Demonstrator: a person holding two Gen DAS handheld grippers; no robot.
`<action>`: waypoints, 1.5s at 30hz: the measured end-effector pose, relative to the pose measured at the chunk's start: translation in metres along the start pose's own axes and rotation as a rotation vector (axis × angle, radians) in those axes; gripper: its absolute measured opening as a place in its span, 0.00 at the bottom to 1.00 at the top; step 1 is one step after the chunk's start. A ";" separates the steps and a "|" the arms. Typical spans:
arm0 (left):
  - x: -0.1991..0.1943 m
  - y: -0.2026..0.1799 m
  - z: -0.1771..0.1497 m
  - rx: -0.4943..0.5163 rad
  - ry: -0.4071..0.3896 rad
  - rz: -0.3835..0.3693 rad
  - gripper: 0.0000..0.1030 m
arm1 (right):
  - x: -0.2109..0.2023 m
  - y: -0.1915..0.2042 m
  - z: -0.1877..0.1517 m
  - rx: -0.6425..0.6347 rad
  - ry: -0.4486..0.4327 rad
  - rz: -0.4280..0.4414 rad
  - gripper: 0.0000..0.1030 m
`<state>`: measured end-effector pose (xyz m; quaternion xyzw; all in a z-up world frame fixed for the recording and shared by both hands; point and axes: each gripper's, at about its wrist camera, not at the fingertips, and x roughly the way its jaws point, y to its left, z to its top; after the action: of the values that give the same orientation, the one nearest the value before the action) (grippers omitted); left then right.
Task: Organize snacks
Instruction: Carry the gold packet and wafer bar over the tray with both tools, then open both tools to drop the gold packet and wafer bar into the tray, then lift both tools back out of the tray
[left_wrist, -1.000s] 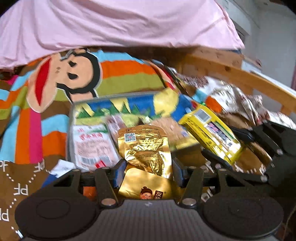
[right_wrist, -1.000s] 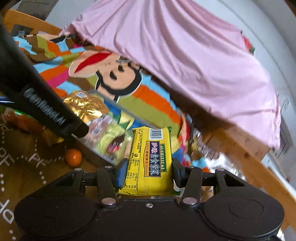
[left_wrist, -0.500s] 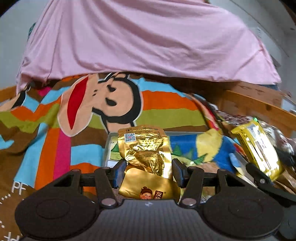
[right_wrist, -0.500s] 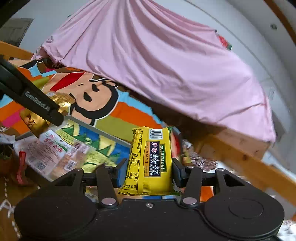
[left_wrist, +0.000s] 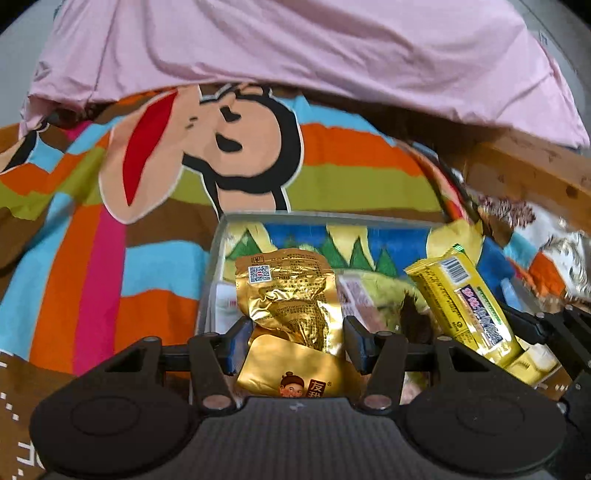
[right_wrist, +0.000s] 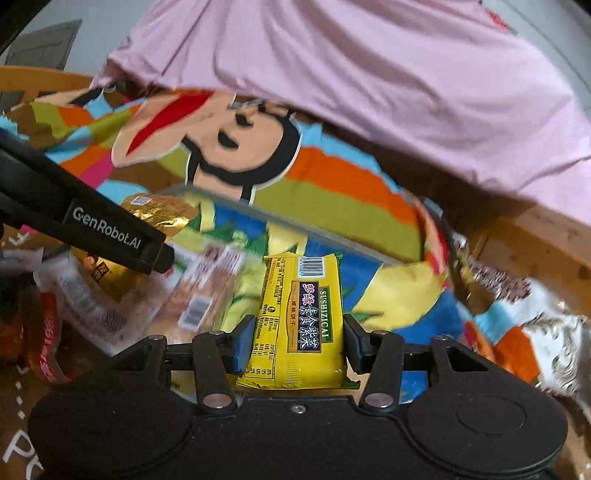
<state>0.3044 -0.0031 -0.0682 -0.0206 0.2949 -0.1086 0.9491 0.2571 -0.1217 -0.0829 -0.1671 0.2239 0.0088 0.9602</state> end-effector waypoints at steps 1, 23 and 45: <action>0.003 -0.001 0.000 0.005 0.017 -0.008 0.56 | 0.002 0.000 -0.001 0.000 0.012 0.005 0.50; -0.010 0.009 0.007 -0.104 0.074 -0.054 0.87 | -0.036 -0.033 0.012 0.143 -0.052 -0.052 0.95; -0.141 0.001 0.000 -0.056 -0.229 0.030 0.99 | -0.164 -0.080 0.027 0.303 -0.267 -0.095 0.99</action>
<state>0.1914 0.0289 0.0096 -0.0549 0.1880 -0.0832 0.9771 0.1281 -0.1786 0.0363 -0.0284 0.0850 -0.0483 0.9948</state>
